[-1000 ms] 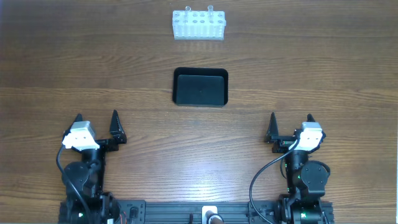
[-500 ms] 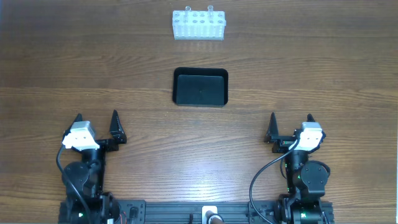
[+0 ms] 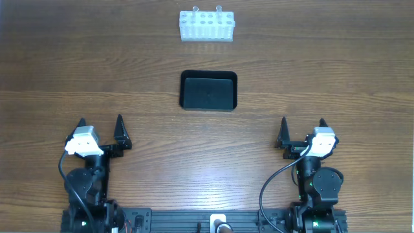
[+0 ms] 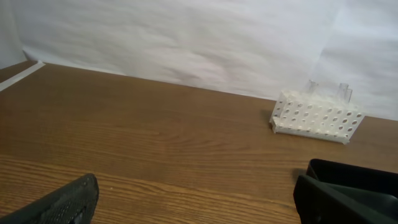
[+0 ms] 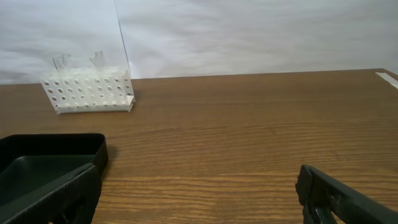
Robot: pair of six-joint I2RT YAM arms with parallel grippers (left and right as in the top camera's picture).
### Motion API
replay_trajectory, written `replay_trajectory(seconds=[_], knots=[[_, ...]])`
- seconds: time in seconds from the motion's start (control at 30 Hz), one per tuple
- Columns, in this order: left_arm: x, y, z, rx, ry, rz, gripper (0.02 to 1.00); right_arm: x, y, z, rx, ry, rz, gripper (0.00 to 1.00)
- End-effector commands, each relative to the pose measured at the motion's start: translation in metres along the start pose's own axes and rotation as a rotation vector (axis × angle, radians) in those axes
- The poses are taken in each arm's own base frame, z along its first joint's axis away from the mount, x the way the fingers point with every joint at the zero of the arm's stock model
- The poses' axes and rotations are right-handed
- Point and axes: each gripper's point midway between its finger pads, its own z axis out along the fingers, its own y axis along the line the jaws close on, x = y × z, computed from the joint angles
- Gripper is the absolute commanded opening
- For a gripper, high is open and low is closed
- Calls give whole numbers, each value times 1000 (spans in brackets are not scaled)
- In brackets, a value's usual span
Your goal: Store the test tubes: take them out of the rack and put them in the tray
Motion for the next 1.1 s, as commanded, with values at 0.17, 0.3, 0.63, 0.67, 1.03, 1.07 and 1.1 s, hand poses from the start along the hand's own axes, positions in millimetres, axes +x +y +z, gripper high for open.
replay_trajectory(seconds=[0.17, 0.3, 0.63, 0.67, 1.03, 1.07, 1.1], knots=[[1, 2, 0, -7, 1, 17, 996, 1, 0, 0, -1, 0, 0, 991], [1, 2, 0, -7, 1, 17, 996, 1, 0, 0, -1, 0, 0, 993], [2, 2, 0, -7, 3, 17, 998, 1, 0, 0, -1, 0, 0, 993], [2, 2, 0, -7, 3, 17, 996, 1, 0, 0, -1, 0, 0, 993], [-10, -5, 0, 27, -43, 16, 998, 1, 0, 0, -1, 0, 0, 993], [-15, -5, -1, 30, -64, 17, 996, 1, 0, 0, -1, 0, 0, 993], [-21, -6, -1, 33, -88, 17, 998, 1, 0, 0, -1, 0, 0, 991]])
